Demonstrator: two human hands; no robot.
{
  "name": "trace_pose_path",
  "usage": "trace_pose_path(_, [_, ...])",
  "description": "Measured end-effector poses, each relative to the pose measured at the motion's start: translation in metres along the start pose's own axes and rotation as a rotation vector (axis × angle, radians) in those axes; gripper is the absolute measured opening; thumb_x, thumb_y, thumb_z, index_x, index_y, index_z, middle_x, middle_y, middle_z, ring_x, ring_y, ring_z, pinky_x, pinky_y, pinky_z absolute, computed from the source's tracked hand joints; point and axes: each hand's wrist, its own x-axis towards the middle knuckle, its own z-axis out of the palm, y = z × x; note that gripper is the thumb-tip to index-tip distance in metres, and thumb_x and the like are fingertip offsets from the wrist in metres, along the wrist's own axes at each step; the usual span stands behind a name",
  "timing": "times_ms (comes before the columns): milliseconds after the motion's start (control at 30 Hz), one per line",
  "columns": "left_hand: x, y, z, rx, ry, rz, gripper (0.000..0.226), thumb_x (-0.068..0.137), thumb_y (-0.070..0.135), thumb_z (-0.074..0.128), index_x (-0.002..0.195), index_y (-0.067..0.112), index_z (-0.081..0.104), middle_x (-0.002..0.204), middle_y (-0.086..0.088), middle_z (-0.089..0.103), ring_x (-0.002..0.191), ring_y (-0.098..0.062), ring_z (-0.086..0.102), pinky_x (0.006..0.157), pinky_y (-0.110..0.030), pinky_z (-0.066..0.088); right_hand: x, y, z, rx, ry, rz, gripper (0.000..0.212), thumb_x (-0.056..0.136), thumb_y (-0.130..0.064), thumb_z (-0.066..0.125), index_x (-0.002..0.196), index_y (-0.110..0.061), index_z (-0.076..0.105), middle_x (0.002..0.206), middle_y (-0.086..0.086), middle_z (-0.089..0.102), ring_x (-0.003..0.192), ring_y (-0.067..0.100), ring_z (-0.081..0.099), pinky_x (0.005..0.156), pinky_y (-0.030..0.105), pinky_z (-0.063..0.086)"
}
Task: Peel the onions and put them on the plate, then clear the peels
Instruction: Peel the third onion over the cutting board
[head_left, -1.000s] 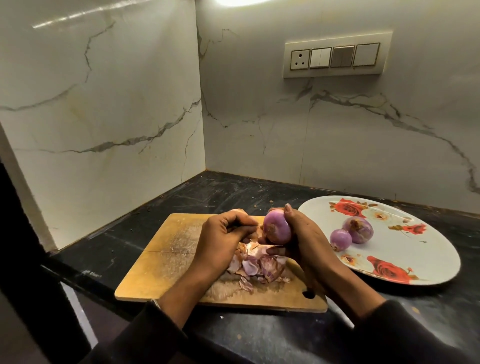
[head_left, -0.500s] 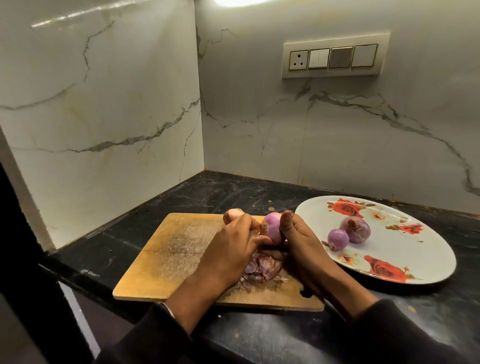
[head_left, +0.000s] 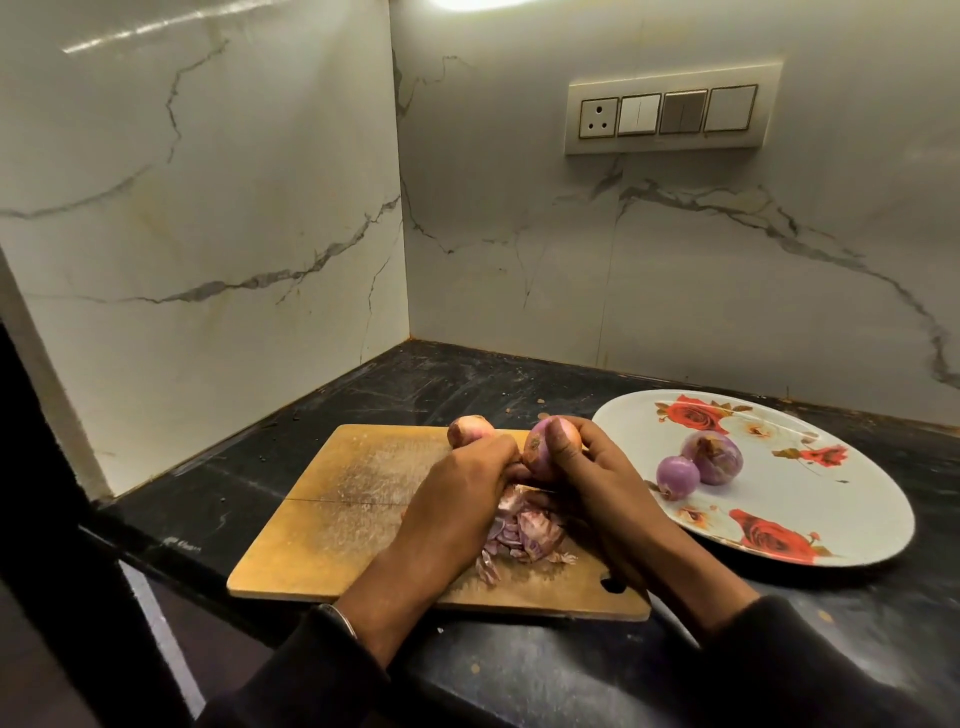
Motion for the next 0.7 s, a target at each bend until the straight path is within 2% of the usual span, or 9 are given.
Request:
trace_pose_path(100, [0.003, -0.005, 0.003, -0.040, 0.053, -0.026, 0.023, 0.104, 0.034, 0.048, 0.086, 0.022, 0.058, 0.083, 0.009, 0.059, 0.072, -0.005, 0.055, 0.060, -0.032, 0.050, -0.001, -0.003, -0.003, 0.024, 0.044, -0.030, 0.057, 0.086, -0.057, 0.056, 0.128, -0.019, 0.058, 0.113, 0.014, 0.065, 0.095, 0.026, 0.070, 0.072, 0.032, 0.058])
trace_pose_path(233, [0.003, -0.007, 0.004, -0.096, 0.090, -0.026, 0.049, 0.101, 0.061, 0.025, 0.085, 0.026, 0.055, 0.083, 0.010, 0.056, 0.073, -0.005, 0.054, 0.062, -0.034, 0.050, -0.002, -0.007, -0.004, -0.047, 0.057, -0.078, 0.055, 0.083, -0.052, 0.055, 0.131, -0.025, 0.056, 0.122, 0.011, 0.060, 0.099, 0.027, 0.066, 0.063, 0.020, 0.057])
trace_pose_path(300, [0.003, -0.008, 0.004, -0.138, 0.131, -0.035, 0.053, 0.101, 0.064, 0.019, 0.084, 0.029, 0.055, 0.085, 0.009, 0.055, 0.074, -0.005, 0.055, 0.064, -0.035, 0.051, -0.002, -0.007, -0.005, -0.107, 0.058, -0.103, 0.051, 0.083, -0.053, 0.055, 0.131, -0.034, 0.055, 0.124, 0.004, 0.059, 0.101, 0.024, 0.066, 0.065, 0.021, 0.058])
trace_pose_path(400, [0.004, -0.007, 0.002, -0.222, 0.174, -0.063, 0.057, 0.102, 0.059, 0.022, 0.085, 0.027, 0.065, 0.091, 0.010, 0.058, 0.079, -0.004, 0.059, 0.068, -0.029, 0.050, -0.002, -0.007, -0.006, -0.182, 0.072, -0.134, 0.051, 0.083, -0.057, 0.055, 0.132, -0.044, 0.053, 0.128, -0.006, 0.056, 0.107, 0.019, 0.064, 0.077, 0.029, 0.060])
trace_pose_path(467, [0.005, -0.007, 0.001, -0.246, 0.176, -0.069, 0.049, 0.106, 0.049, 0.031, 0.088, 0.025, 0.070, 0.093, 0.011, 0.061, 0.083, -0.004, 0.060, 0.072, -0.026, 0.050, -0.001, -0.008, -0.007, -0.202, 0.071, -0.136, 0.055, 0.082, -0.058, 0.055, 0.136, -0.046, 0.050, 0.133, -0.008, 0.054, 0.114, 0.019, 0.061, 0.088, 0.038, 0.060])
trace_pose_path(500, [0.006, -0.009, 0.001, -0.240, 0.171, -0.069, 0.041, 0.106, 0.042, 0.038, 0.090, 0.023, 0.071, 0.095, 0.010, 0.062, 0.085, -0.004, 0.060, 0.073, -0.026, 0.050, -0.001, -0.008, -0.007, -0.194, 0.065, -0.125, 0.056, 0.082, -0.057, 0.056, 0.137, -0.046, 0.049, 0.135, -0.008, 0.053, 0.117, 0.020, 0.060, 0.089, 0.040, 0.060])
trace_pose_path(600, [0.008, -0.014, 0.001, -0.245, 0.161, -0.064, 0.018, 0.101, 0.034, 0.055, 0.100, 0.022, 0.070, 0.092, 0.010, 0.066, 0.084, -0.004, 0.062, 0.073, -0.030, 0.054, -0.003, -0.007, -0.006, -0.156, 0.053, -0.104, 0.048, 0.090, -0.045, 0.064, 0.136, -0.041, 0.049, 0.130, -0.004, 0.053, 0.112, 0.020, 0.062, 0.077, 0.029, 0.061])
trace_pose_path(700, [0.007, -0.013, -0.001, -0.313, 0.177, -0.083, 0.026, 0.100, 0.042, 0.052, 0.102, 0.022, 0.068, 0.087, 0.011, 0.067, 0.080, -0.005, 0.064, 0.069, -0.036, 0.055, -0.004, -0.003, -0.006, -0.267, 0.045, -0.176, 0.039, 0.092, -0.031, 0.071, 0.128, -0.034, 0.057, 0.125, -0.006, 0.058, 0.107, 0.015, 0.065, 0.081, 0.031, 0.062])
